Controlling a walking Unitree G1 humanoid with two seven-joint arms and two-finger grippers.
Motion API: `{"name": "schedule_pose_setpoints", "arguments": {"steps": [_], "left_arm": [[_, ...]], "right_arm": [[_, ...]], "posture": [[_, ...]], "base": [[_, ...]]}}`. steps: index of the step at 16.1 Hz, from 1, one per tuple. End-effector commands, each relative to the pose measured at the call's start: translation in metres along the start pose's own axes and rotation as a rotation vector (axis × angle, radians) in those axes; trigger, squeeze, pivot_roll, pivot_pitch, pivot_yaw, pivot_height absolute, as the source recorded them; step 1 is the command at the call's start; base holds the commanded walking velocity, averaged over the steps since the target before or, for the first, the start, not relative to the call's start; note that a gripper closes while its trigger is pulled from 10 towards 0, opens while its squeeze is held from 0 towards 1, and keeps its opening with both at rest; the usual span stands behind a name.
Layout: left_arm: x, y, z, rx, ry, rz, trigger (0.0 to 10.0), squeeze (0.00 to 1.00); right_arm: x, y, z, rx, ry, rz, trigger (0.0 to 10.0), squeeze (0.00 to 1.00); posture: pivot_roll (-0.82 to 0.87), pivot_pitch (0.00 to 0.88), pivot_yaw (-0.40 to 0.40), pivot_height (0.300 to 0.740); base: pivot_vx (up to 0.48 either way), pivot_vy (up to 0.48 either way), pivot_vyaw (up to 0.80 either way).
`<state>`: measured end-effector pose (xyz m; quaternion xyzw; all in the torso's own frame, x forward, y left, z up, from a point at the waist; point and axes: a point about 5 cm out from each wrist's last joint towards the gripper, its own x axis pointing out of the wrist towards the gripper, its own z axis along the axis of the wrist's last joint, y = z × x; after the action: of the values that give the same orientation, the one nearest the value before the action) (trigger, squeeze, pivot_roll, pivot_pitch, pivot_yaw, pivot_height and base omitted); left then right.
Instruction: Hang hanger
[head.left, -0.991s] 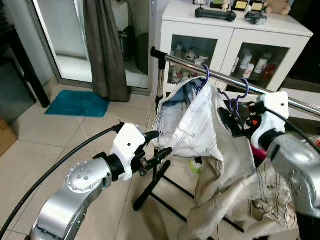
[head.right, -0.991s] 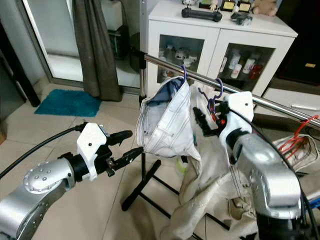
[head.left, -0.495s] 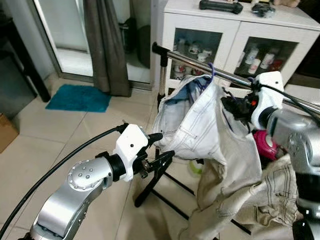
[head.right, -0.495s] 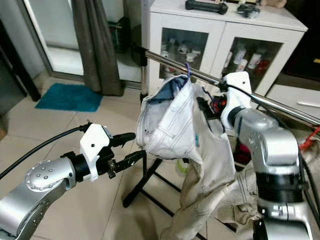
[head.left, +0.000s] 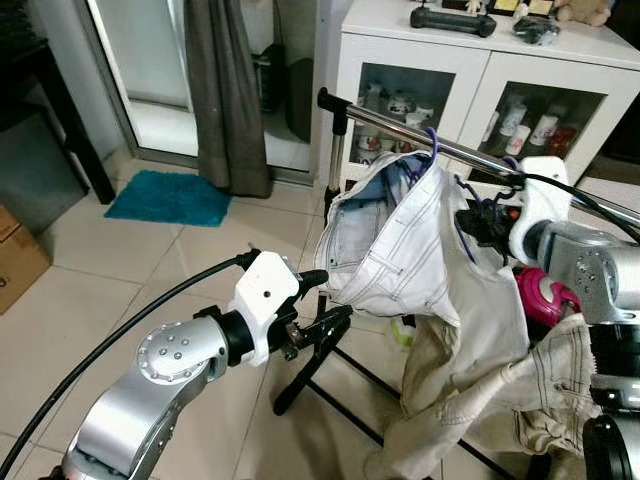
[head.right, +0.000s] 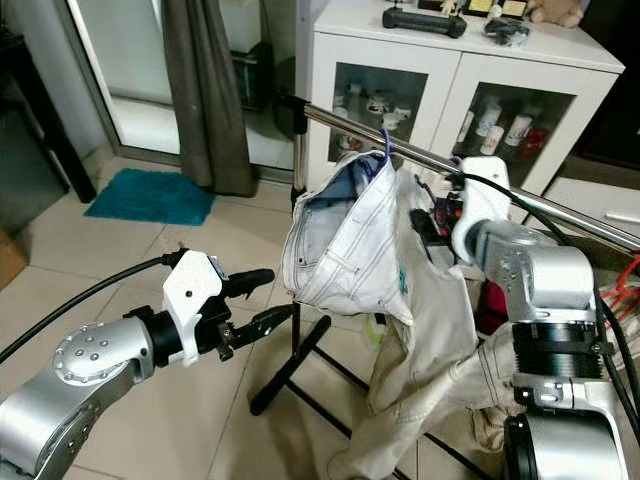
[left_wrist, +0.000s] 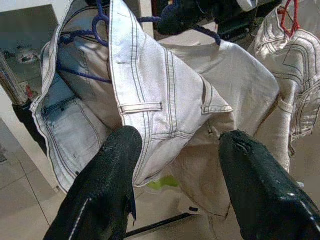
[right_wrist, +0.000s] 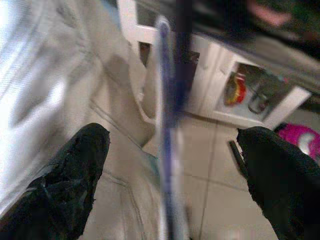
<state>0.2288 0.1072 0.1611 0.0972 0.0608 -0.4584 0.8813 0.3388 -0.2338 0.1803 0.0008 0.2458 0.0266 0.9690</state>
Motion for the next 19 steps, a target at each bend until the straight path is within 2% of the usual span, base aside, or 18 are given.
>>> {"name": "schedule_pose_setpoints", "arguments": {"steps": [1, 2, 3, 4, 5, 7, 8, 9, 13, 14, 15, 17, 18, 19], "left_arm": [[0.001, -0.002, 0.004, 0.013, -0.014, -0.018, 10.0, 0.0], [0.001, -0.002, 0.004, 0.013, -0.014, -0.018, 10.0, 0.0], [0.001, -0.002, 0.004, 0.014, -0.014, -0.018, 10.0, 0.0], [0.001, -0.002, 0.004, 0.014, -0.016, -0.018, 10.0, 0.0], [0.002, -0.003, 0.004, 0.016, -0.016, -0.022, 10.0, 0.0], [0.003, -0.003, 0.005, 0.017, -0.02, -0.028, 10.0, 0.0], [0.003, -0.003, 0.005, 0.017, -0.021, -0.027, 10.0, 0.0], [0.003, -0.003, 0.005, 0.018, -0.022, -0.025, 10.0, 0.0], [0.003, -0.003, 0.005, 0.019, -0.02, -0.027, 10.0, 0.0], [0.003, -0.003, 0.005, 0.018, -0.02, -0.026, 10.0, 0.0], [0.003, -0.003, 0.005, 0.018, -0.021, -0.026, 10.0, 0.0], [0.003, -0.003, 0.005, 0.018, -0.021, -0.022, 10.0, 0.0], [0.003, -0.003, 0.005, 0.018, -0.022, -0.021, 10.0, 0.0], [0.002, -0.003, 0.005, 0.018, -0.021, -0.02, 10.0, 0.0]], "right_arm": [[-0.002, -0.005, 0.007, 0.01, -0.022, -0.023, 6.5, 0.0], [-0.002, -0.006, 0.006, 0.032, -0.019, -0.01, 6.9, 0.0], [-0.002, -0.006, 0.006, 0.045, -0.023, -0.009, 6.7, 0.0], [0.001, -0.009, 0.009, 0.075, -0.052, -0.018, 4.9, 0.0], [0.003, -0.01, 0.011, 0.098, -0.065, -0.021, 4.5, 0.0], [0.007, -0.011, 0.012, 0.088, -0.064, -0.021, 1.7, 0.0], [0.007, -0.011, 0.011, 0.086, -0.062, -0.022, 1.1, 0.0], [0.008, -0.012, 0.011, 0.08, -0.052, -0.025, 0.0, 0.0], [0.016, -0.012, 0.009, 0.05, -0.014, -0.03, 0.0, 0.0], [0.018, -0.009, 0.006, 0.034, 0.012, -0.017, 1.4, 0.0], [0.019, -0.008, 0.005, 0.031, 0.018, -0.014, 1.9, 0.0], [0.021, -0.008, 0.004, 0.03, 0.025, -0.011, 2.2, 0.0], [0.022, -0.008, 0.004, 0.028, 0.027, -0.008, 3.0, 0.0], [0.021, -0.008, 0.005, 0.02, 0.033, 0.003, 4.7, 0.0]], "posture": [[0.02, 0.01, -0.054, 0.74], [0.02, 0.007, -0.053, 0.74], [0.02, 0.005, -0.053, 0.74], [0.02, 0.004, -0.051, 0.74], [0.02, 0.002, -0.05, 0.74], [0.02, 0.0, -0.049, 0.74], [0.02, 0.0, -0.05, 0.74], [0.02, 0.0, -0.05, 0.74], [0.02, 0.001, -0.055, 0.74], [0.02, 0.004, -0.058, 0.74], [0.02, 0.005, -0.059, 0.74], [0.02, 0.007, -0.062, 0.74], [0.02, 0.007, -0.065, 0.74], [0.02, 0.007, -0.066, 0.74]], "base": [[0.0, 0.0, 0.0], [0.0, 0.0, 0.0], [0.0, 0.0, 0.0], [0.0, 0.0, 0.0], [0.0, 0.0, 0.0], [0.0, 0.0, 0.0], [0.0, 0.0, 0.0], [0.0, 0.0, 0.0], [0.0, 0.0, 0.0], [0.0, 0.0, 0.0], [0.0, 0.0, 0.0], [0.0, 0.0, 0.0], [0.0, 0.0, 0.0], [0.0, 0.0, 0.0]]}}
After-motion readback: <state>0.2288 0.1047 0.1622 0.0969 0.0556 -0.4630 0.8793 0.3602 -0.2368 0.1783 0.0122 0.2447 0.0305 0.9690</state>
